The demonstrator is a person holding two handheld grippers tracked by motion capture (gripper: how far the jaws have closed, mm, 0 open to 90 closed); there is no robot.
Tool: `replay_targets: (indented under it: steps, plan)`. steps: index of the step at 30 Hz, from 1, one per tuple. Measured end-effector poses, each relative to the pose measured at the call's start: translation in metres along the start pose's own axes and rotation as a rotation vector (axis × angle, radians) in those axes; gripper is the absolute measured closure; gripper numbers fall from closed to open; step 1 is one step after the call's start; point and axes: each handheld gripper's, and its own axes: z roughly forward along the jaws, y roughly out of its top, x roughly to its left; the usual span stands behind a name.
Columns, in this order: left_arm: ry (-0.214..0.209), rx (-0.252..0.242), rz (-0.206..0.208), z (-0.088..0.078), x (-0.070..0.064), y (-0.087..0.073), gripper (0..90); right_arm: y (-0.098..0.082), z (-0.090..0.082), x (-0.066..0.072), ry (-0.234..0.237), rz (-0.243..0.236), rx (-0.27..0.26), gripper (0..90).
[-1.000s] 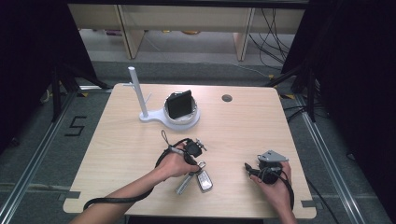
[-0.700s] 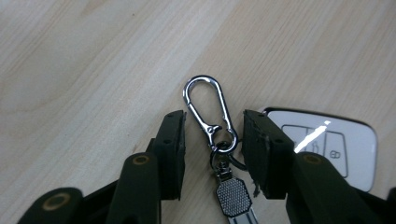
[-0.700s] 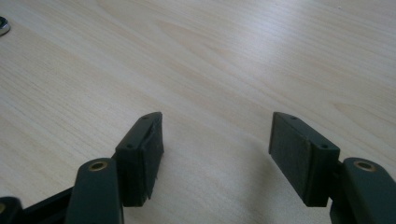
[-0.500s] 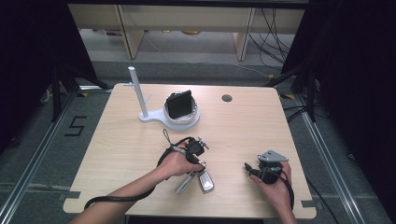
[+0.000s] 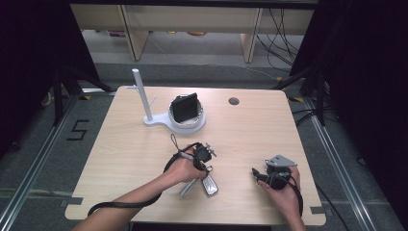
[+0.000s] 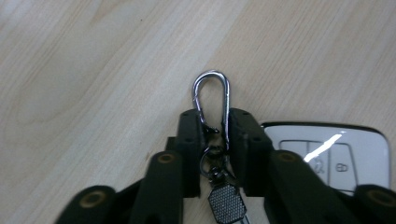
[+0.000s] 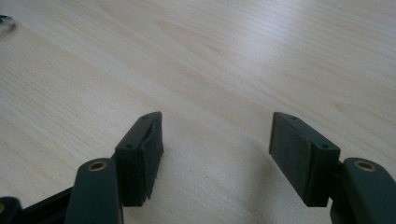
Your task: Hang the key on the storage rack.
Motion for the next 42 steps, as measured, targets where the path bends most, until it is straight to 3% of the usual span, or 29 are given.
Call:
replay_targets:
  steps: [7, 14, 20, 25, 27, 28, 29, 31, 38, 39, 42]
  plan:
    - [-0.016, -0.017, -0.004, 0.0, 0.001, -0.002, 86.2, 0.0, 0.0, 0.0, 0.001, -0.001, 0.0, 36.1]
    - [-0.028, -0.033, -0.032, 0.0, 0.002, -0.004, 86.3, 0.0, 0.0, 0.0, 0.003, 0.0, 0.0, 36.0]
    - [-0.027, -0.042, -0.033, 0.0, 0.002, -0.006, 86.2, 0.0, 0.0, 0.0, 0.002, 0.0, 0.001, 35.8]
    - [-0.021, -0.061, -0.008, 0.0, 0.002, -0.009, 86.6, -0.001, 0.001, -0.001, 0.0, -0.019, -0.005, 35.9]
    - [-0.024, -0.079, -0.01, 0.0, 0.002, -0.011, 86.7, -0.001, 0.0, -0.001, 0.0, -0.018, -0.005, 35.9]
    - [-0.028, -0.083, 0.002, 0.0, 0.003, -0.012, 86.7, 0.0, 0.0, 0.0, 0.008, 0.004, 0.003, 35.9]
    - [-0.037, -0.124, -0.027, 0.002, 0.001, -0.014, 86.7, 0.0, 0.0, 0.0, 0.008, 0.003, 0.003, 35.9]
    - [-0.052, -0.144, -0.037, 0.001, 0.001, -0.017, 86.7, 0.0, 0.0, 0.0, 0.005, -0.001, 0.001, 36.0]
    - [-0.048, -0.195, 0.017, -0.014, 0.003, -0.023, 86.7, 0.0, 0.0, 0.001, 0.012, 0.013, 0.006, 36.0]
    - [-0.048, -0.208, 0.022, -0.017, 0.003, -0.024, 86.7, 0.0, 0.0, 0.0, 0.007, -0.003, 0.003, 36.0]
    - [-0.044, -0.264, 0.008, -0.025, 0.001, -0.027, 86.7, -0.001, 0.0, 0.0, 0.01, -0.003, 0.003, 36.0]
